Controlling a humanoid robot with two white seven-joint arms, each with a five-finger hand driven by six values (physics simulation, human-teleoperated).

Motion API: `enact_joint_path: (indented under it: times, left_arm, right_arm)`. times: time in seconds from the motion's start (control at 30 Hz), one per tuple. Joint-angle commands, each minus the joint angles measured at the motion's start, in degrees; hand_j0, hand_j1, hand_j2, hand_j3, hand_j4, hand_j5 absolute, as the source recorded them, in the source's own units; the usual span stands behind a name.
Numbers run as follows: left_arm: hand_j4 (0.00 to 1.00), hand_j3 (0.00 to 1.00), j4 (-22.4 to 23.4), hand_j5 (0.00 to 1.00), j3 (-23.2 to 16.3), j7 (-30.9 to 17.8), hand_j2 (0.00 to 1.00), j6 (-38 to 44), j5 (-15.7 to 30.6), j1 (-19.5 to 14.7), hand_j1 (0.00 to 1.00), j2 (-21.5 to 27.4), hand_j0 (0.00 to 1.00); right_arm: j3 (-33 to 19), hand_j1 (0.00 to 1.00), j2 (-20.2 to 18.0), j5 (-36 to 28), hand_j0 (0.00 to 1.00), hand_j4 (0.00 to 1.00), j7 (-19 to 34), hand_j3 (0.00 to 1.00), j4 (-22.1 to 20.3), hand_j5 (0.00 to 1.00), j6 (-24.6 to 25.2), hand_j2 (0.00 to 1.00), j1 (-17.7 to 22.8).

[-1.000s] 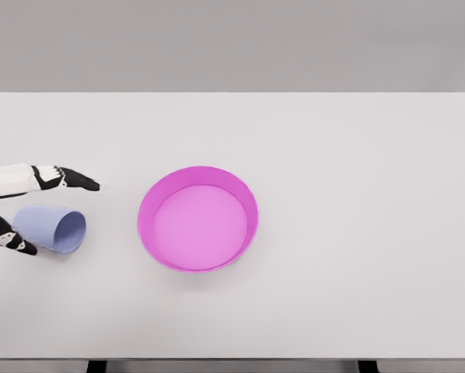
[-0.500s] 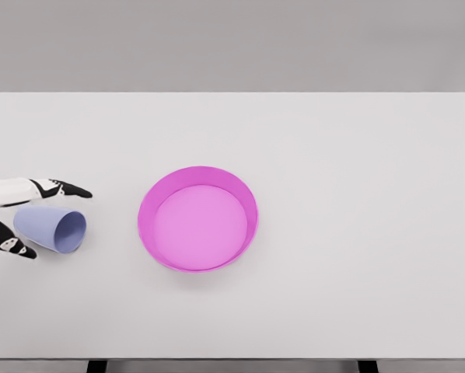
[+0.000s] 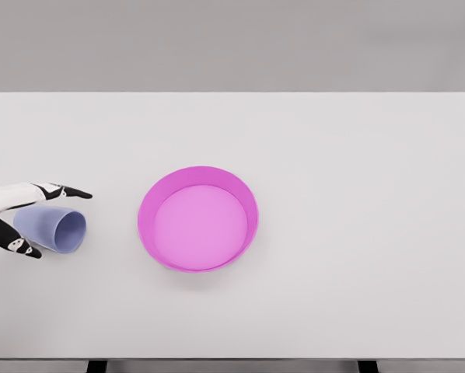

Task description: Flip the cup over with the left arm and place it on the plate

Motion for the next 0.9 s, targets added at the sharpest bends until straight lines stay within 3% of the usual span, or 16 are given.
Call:
enact_joint_path:
  times: [0.0, 0.27, 0.33, 0.47, 0.53, 0.63, 0.87]
  left_arm:
    - [1.0, 1.0, 0.4, 1.0, 0.0, 0.0, 1.0, 0.1, -0.2, 0.1, 1.0, -0.1, 1.0]
    - [1.0, 1.0, 1.8, 1.0, -1.3, 0.0, 1.0, 0.1, -1.5, 0.1, 1.0, -1.8, 1.0]
    - [0.94, 0.94, 1.9, 0.94, -1.3, 0.0, 0.94, 0.1, -1.5, 0.1, 0.94, -1.8, 0.94]
    - [0.93, 0.93, 3.0, 0.93, -1.2, 0.0, 0.93, 0.1, -1.6, -0.1, 0.93, -1.9, 0.93]
    - [0.78, 0.78, 3.1, 0.78, -1.3, 0.0, 0.78, 0.1, -1.5, 0.0, 0.78, -1.9, 0.78]
    - [0.67, 0.67, 3.1, 0.67, -1.3, 0.0, 0.67, 0.1, -1.1, 0.0, 0.67, -1.9, 0.67]
    - [0.57, 0.57, 2.4, 0.57, -1.3, 0.0, 0.57, 0.1, 0.5, 0.3, 0.57, -1.8, 0.57]
  right_arm:
    - [0.0, 1.0, 0.0, 0.0, 1.0, 1.0, 0.0, 1.0, 0.0, 1.0, 0.0, 1.0, 0.0]
    - [0.0, 1.0, 0.0, 0.0, 1.0, 1.0, 0.0, 1.0, 0.0, 1.0, 0.0, 1.0, 0.0]
    - [0.0, 1.0, 0.0, 0.0, 1.0, 1.0, 0.0, 1.0, 0.0, 1.0, 0.0, 1.0, 0.0]
    - [0.0, 1.0, 0.0, 0.0, 1.0, 1.0, 0.0, 1.0, 0.0, 1.0, 0.0, 1.0, 0.0]
    - [0.0, 1.0, 0.0, 0.0, 1.0, 1.0, 0.0, 1.0, 0.0, 1.0, 0.0, 1.0, 0.0]
    - [0.0, 1.0, 0.0, 0.0, 1.0, 1.0, 0.0, 1.0, 0.0, 1.0, 0.0, 1.0, 0.0]
    - [0.0, 1.0, 0.0, 0.0, 1.0, 1.0, 0.0, 1.0, 0.0, 1.0, 0.0, 1.0, 0.0]
